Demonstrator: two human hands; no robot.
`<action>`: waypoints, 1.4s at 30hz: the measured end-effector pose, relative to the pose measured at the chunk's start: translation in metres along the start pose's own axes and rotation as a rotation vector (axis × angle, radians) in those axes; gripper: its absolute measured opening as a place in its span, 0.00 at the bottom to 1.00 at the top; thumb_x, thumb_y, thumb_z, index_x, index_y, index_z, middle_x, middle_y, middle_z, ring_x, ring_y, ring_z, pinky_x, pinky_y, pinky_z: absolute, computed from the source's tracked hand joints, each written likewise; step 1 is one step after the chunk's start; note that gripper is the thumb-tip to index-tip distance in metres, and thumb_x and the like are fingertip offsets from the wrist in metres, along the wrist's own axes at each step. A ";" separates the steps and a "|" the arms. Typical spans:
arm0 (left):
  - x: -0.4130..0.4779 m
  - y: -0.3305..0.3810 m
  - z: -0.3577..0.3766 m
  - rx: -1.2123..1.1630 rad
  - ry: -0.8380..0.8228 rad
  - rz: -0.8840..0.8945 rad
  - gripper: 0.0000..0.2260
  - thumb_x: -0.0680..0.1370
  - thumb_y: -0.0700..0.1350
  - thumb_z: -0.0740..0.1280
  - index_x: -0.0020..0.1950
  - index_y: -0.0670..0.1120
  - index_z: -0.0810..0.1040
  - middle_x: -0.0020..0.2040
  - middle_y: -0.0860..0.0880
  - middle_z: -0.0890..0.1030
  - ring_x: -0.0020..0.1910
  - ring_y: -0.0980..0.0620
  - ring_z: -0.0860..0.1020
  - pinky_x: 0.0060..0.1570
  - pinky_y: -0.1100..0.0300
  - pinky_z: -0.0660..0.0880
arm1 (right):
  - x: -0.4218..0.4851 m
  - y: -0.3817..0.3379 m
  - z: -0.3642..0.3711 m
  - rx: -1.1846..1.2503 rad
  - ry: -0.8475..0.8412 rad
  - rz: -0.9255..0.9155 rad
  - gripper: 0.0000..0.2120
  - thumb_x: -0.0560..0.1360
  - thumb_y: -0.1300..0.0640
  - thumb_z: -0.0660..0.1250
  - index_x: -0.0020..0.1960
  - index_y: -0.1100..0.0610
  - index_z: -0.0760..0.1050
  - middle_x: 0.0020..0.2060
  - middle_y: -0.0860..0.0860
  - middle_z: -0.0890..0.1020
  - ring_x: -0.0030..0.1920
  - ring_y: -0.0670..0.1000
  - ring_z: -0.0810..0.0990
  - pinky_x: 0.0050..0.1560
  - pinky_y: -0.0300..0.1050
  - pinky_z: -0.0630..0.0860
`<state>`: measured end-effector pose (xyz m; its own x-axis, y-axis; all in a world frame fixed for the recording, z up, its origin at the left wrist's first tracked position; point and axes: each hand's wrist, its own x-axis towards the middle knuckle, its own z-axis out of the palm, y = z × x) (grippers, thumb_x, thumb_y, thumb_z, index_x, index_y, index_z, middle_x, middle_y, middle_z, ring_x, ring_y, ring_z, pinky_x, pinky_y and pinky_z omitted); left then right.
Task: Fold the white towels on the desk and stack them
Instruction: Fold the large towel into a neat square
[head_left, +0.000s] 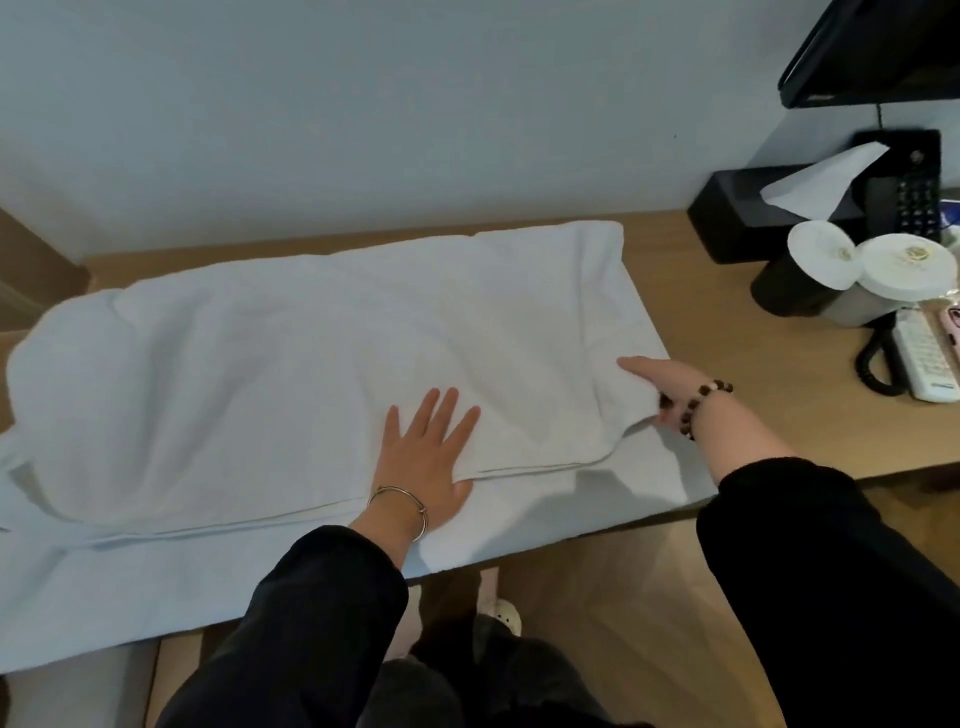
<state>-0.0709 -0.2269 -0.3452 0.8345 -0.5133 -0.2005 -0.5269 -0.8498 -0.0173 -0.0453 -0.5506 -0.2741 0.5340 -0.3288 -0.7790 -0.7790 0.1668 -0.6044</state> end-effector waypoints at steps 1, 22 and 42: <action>0.000 0.001 -0.001 0.005 -0.002 -0.003 0.39 0.73 0.62 0.54 0.75 0.56 0.32 0.73 0.51 0.30 0.76 0.46 0.37 0.69 0.38 0.39 | 0.002 0.006 -0.007 0.026 0.043 -0.037 0.19 0.76 0.51 0.68 0.62 0.60 0.75 0.56 0.58 0.81 0.50 0.57 0.81 0.53 0.56 0.77; -0.043 0.022 -0.039 -0.077 0.452 0.290 0.25 0.56 0.35 0.75 0.53 0.38 0.82 0.33 0.44 0.76 0.27 0.46 0.74 0.23 0.61 0.65 | -0.012 0.068 -0.034 -0.351 0.468 -0.253 0.12 0.73 0.51 0.64 0.43 0.59 0.77 0.38 0.55 0.80 0.36 0.53 0.77 0.35 0.43 0.74; 0.035 0.010 -0.024 -0.097 -0.038 -0.099 0.31 0.80 0.55 0.54 0.76 0.59 0.38 0.77 0.51 0.37 0.76 0.49 0.37 0.70 0.37 0.40 | 0.013 0.048 0.069 -1.529 0.276 -0.698 0.25 0.82 0.47 0.39 0.77 0.46 0.37 0.77 0.48 0.40 0.76 0.51 0.40 0.73 0.61 0.42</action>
<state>-0.0435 -0.2563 -0.3287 0.8738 -0.4233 -0.2395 -0.4229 -0.9045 0.0556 -0.0530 -0.4822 -0.3244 0.9455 -0.1137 -0.3053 -0.1082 -0.9935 0.0349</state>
